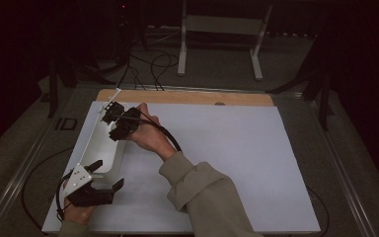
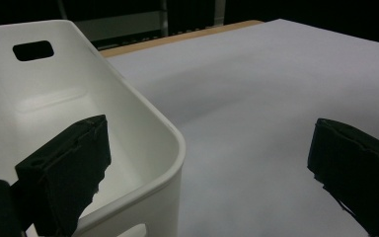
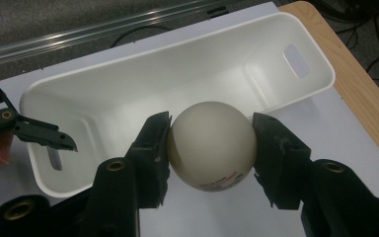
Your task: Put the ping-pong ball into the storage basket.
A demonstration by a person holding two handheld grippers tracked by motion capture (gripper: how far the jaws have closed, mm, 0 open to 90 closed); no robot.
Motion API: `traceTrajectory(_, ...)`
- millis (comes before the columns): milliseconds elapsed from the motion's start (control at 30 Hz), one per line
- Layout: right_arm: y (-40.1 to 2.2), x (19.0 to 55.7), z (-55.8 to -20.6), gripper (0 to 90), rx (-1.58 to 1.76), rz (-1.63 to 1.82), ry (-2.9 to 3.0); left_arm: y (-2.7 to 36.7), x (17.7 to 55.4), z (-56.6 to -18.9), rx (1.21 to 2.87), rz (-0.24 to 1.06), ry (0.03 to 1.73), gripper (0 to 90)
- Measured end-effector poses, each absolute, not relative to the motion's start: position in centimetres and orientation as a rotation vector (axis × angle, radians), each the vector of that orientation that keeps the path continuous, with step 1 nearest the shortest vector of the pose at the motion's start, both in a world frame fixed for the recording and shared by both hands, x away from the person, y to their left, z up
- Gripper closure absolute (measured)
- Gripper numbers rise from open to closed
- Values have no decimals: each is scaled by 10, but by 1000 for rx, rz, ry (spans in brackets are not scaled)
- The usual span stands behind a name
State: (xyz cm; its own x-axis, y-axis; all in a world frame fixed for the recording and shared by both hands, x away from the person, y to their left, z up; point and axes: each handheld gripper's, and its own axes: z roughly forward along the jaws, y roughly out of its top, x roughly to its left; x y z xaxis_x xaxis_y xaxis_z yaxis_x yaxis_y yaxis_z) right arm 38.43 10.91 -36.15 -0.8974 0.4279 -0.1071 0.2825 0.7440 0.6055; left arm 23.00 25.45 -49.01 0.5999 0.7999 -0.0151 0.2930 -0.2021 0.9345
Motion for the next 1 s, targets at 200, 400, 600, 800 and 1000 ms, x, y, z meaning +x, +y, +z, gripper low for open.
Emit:
traceTrajectory(200, 113, 384, -362, 503, 556, 882, 2710, 254, 230, -490, 1768, 600, 898, 38)
traceTrajectory(400, 117, 385, -365, 504, 559, 882, 2710, 254, 230, -490, 1768, 603, 901, 40)
traceTrajectory(600, 121, 385, -367, 504, 567, 891, 2713, 254, 231, -490, 1769, 598, 901, 40)
traceTrajectory(800, 127, 384, -370, 503, 559, 896, 2718, 253, 232, -490, 1772, 595, 899, 40)
traceTrajectory(1000, 131, 383, -371, 503, 561, 895, 2717, 253, 233, -491, 1772, 592, 899, 40)
